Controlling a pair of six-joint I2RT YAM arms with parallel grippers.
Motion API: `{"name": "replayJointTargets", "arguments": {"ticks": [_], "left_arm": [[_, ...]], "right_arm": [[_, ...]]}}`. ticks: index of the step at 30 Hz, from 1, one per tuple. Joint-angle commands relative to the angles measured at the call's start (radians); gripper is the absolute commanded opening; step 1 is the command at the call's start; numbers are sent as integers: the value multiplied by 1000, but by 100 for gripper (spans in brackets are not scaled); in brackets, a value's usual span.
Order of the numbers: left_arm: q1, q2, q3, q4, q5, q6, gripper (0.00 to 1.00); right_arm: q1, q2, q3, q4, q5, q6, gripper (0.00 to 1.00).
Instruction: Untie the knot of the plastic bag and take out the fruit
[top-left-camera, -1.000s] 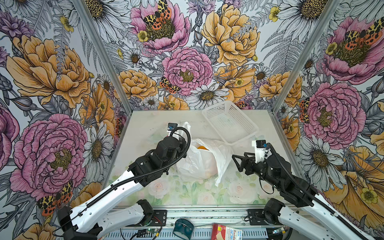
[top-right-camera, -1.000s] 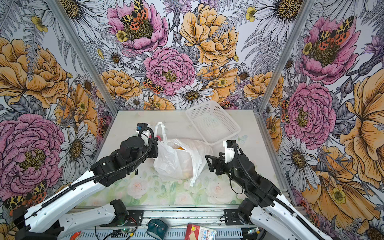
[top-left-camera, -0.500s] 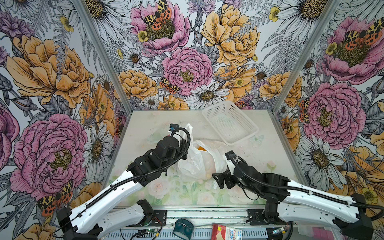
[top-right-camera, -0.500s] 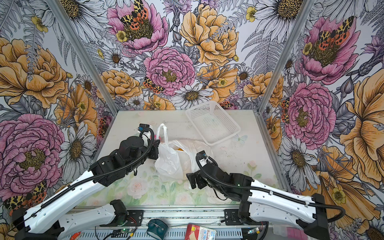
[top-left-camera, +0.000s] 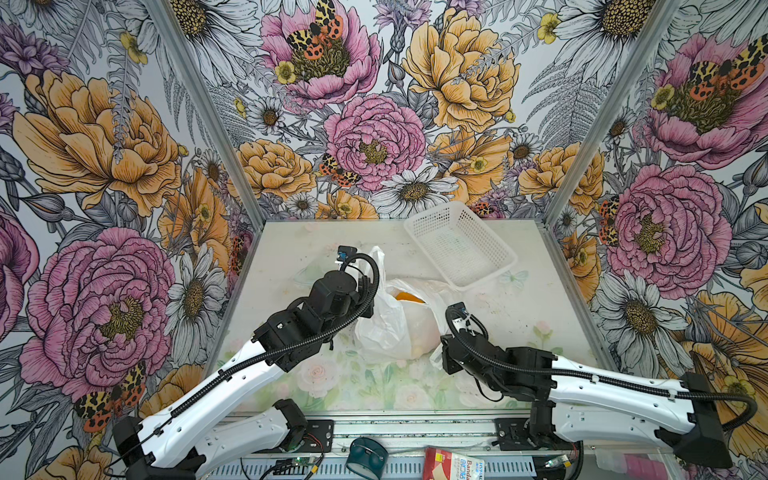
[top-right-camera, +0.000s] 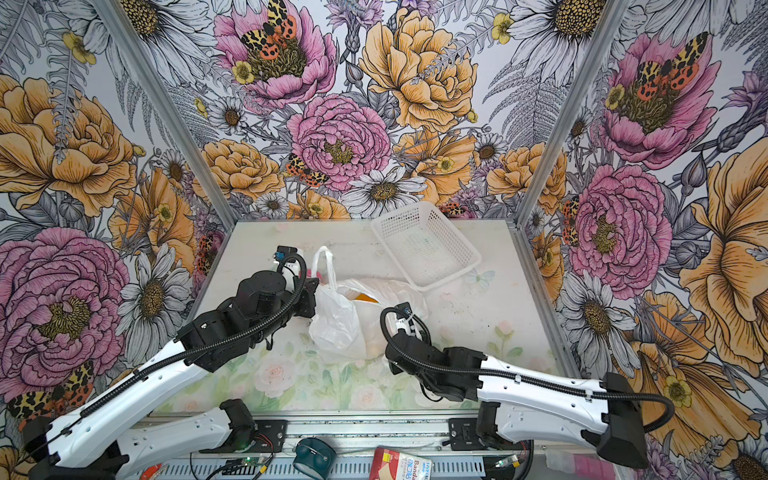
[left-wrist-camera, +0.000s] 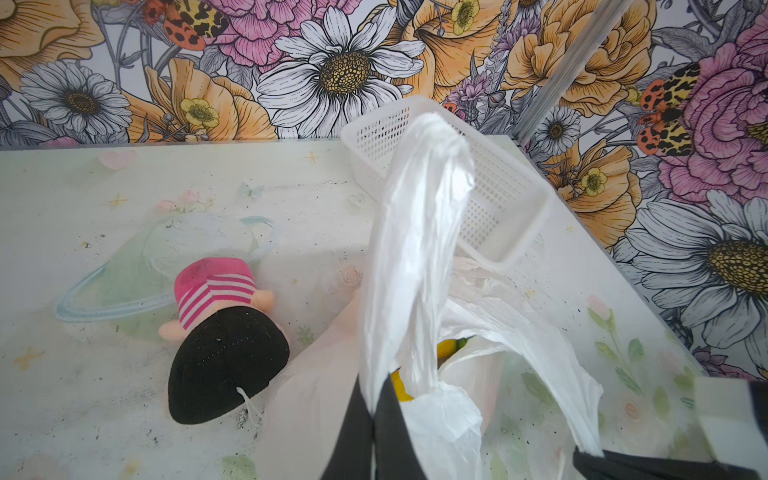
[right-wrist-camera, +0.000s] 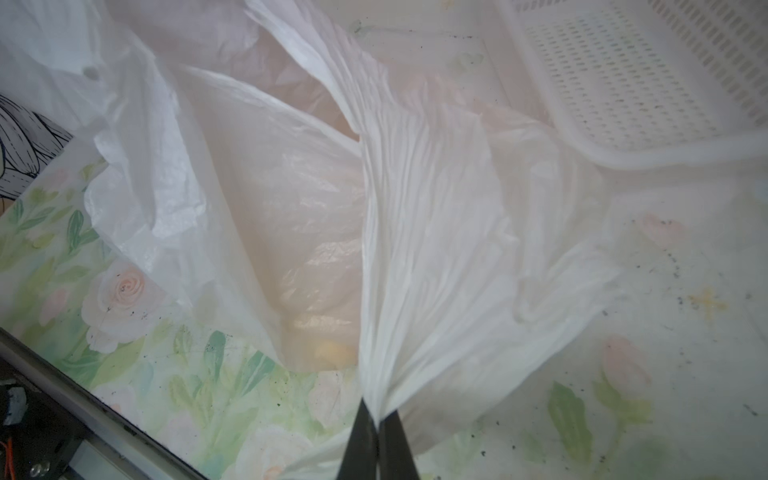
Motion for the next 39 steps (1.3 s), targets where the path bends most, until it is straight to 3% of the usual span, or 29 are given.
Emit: {"name": "replayJointTargets", "arguments": {"ticks": [1,4,8,12,17,20,23,27,35,37,39], "left_arm": [[12,-17,30,-12,7,-10,0],[15,-13,43,-11,5,3,0],[40,15,85,0,-28,37,0],[158,103,178,5,6,57,0],[332,234,306,8,127,40,0],[353,279,370,4,156,44,0],[335,242,348,8,231,4,0],[229,82,190,4,154,-38,0],[19,-232,-224,-12,36,-233,0],[-6,-255,-248,-29,28,-251,8],[-22,-259,-235,-58,30,-241,25]], "right_arm": [[-82,-110,46,-32,-66,-55,0],[-186,-163,106,-46,-164,-103,0],[-323,-94,221,-43,-230,-161,0],[-488,70,360,-8,-403,-165,0],[-566,214,493,28,-476,-150,0],[-630,272,559,38,-543,-145,0],[-664,282,575,42,-601,-135,0],[-666,218,475,54,-615,-137,0],[-666,-13,41,213,-620,-134,0],[-666,-72,-39,245,-582,-131,0],[-665,-118,-79,246,-571,-152,0]]}}
